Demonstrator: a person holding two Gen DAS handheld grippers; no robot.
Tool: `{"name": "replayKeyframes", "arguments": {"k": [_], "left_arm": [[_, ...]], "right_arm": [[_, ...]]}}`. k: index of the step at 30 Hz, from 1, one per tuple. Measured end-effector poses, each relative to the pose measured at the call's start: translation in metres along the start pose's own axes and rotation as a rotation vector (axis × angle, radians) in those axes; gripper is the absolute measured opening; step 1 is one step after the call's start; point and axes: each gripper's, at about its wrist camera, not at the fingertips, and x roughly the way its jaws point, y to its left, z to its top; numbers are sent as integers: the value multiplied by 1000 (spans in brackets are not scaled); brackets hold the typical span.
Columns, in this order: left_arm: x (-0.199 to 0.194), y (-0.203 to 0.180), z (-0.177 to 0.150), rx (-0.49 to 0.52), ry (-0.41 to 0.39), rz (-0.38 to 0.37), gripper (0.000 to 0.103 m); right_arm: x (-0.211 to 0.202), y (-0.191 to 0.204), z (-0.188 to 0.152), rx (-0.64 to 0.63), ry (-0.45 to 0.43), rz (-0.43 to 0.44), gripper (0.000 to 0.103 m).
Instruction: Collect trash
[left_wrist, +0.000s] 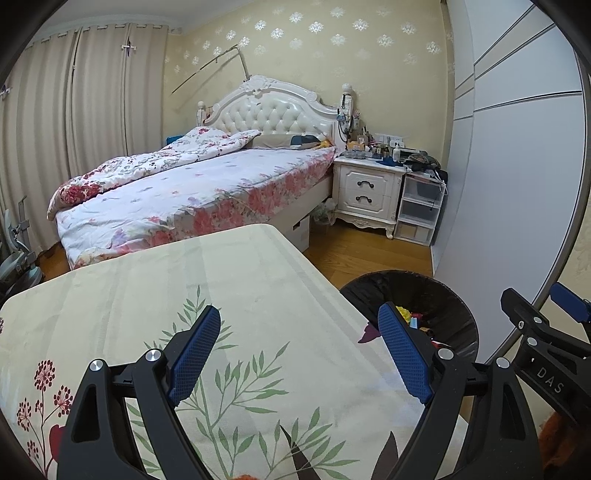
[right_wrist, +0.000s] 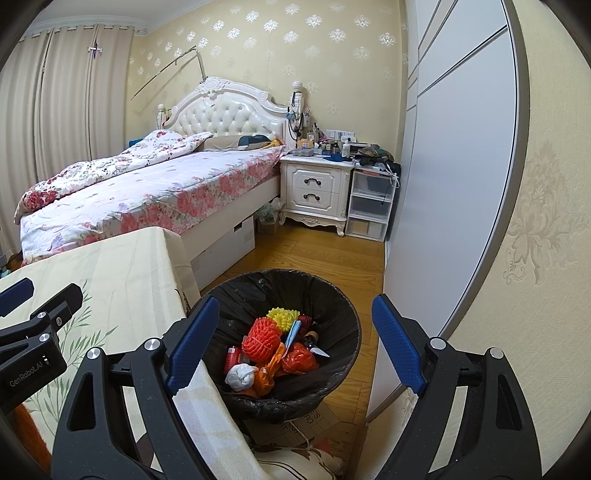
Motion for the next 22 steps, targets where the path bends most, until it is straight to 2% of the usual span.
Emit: {"name": "replayKeyframes", "arguments": {"k": [6,22], "left_arm": [[-2,-3,0,2,-24,13,85],[-4,9,1,-23,-2,16,85]], "right_arm": [[0,0,-1,0,-2,-1,83],[0,10,-4,-23,5,15,83]]}}
